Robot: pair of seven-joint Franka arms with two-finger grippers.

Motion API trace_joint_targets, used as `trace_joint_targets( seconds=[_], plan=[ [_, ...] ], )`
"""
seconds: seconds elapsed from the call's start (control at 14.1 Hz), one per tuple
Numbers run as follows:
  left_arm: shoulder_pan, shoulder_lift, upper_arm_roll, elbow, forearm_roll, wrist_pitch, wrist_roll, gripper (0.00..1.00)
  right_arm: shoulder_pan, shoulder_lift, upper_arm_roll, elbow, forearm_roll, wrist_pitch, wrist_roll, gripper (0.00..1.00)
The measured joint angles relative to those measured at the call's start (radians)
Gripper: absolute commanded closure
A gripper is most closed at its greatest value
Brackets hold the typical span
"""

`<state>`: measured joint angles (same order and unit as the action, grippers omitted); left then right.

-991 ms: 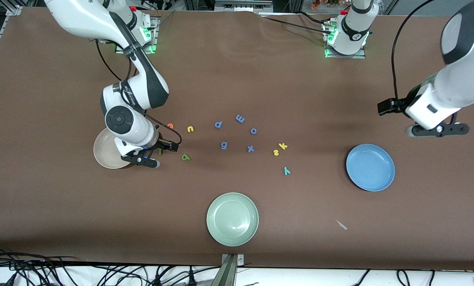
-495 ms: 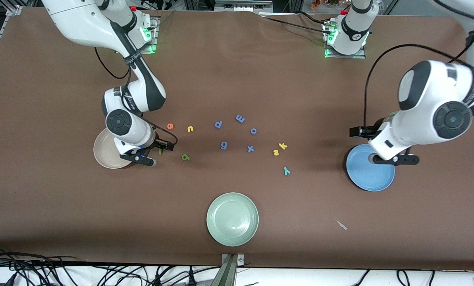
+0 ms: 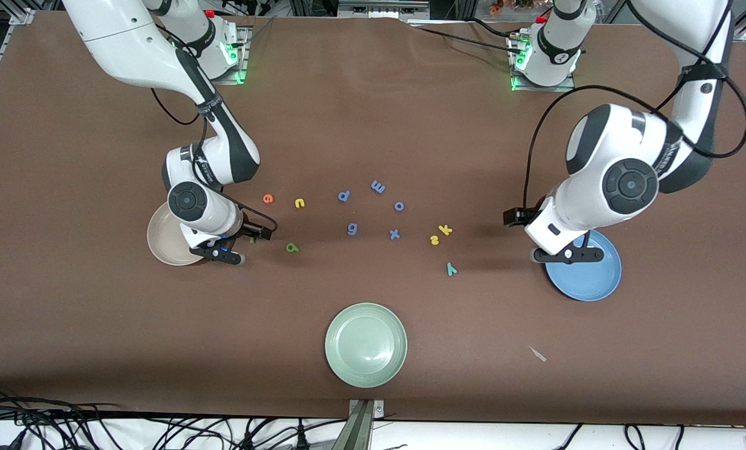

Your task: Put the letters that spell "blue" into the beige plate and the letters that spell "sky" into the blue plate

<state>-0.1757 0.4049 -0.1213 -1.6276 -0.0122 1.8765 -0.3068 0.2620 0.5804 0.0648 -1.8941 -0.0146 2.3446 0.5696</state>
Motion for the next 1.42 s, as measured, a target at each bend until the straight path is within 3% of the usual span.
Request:
trace_joint_targets(
  seconds=[0.28, 0.5, 0.64, 0.92, 1.27, 1.42],
  plan=[
    [-0.06, 0.022, -0.002, -0.12, 0.0, 0.25, -0.011, 0.0, 0.0, 0.005, 0.0, 0.0, 0.0, 0.001, -0.007, 0.52],
    [-0.078, 0.04, -0.002, -0.201, 0.0, 0.403, -0.016, 0.0, 0.0, 0.006, 0.0, 0.0, 0.0, 0.001, -0.008, 0.67],
    [-0.09, 0.05, -0.003, -0.249, 0.0, 0.477, -0.016, 0.0, 0.0, 0.007, 0.001, 0.0, 0.0, 0.001, -0.008, 0.72],
    [-0.138, 0.092, -0.004, -0.326, 0.0, 0.622, -0.014, 0.0, 0.001, 0.012, 0.001, 0.0, 0.0, 0.006, -0.009, 0.74],
    [-0.194, 0.16, -0.005, -0.335, 0.0, 0.685, -0.013, 0.0, 0.001, 0.013, 0.002, 0.0, 0.0, 0.014, -0.01, 0.96],
    [-0.205, 0.167, -0.005, -0.336, 0.009, 0.686, -0.007, 0.0, 0.001, 0.013, 0.003, 0.002, 0.0, 0.016, -0.013, 0.99]
  ],
)
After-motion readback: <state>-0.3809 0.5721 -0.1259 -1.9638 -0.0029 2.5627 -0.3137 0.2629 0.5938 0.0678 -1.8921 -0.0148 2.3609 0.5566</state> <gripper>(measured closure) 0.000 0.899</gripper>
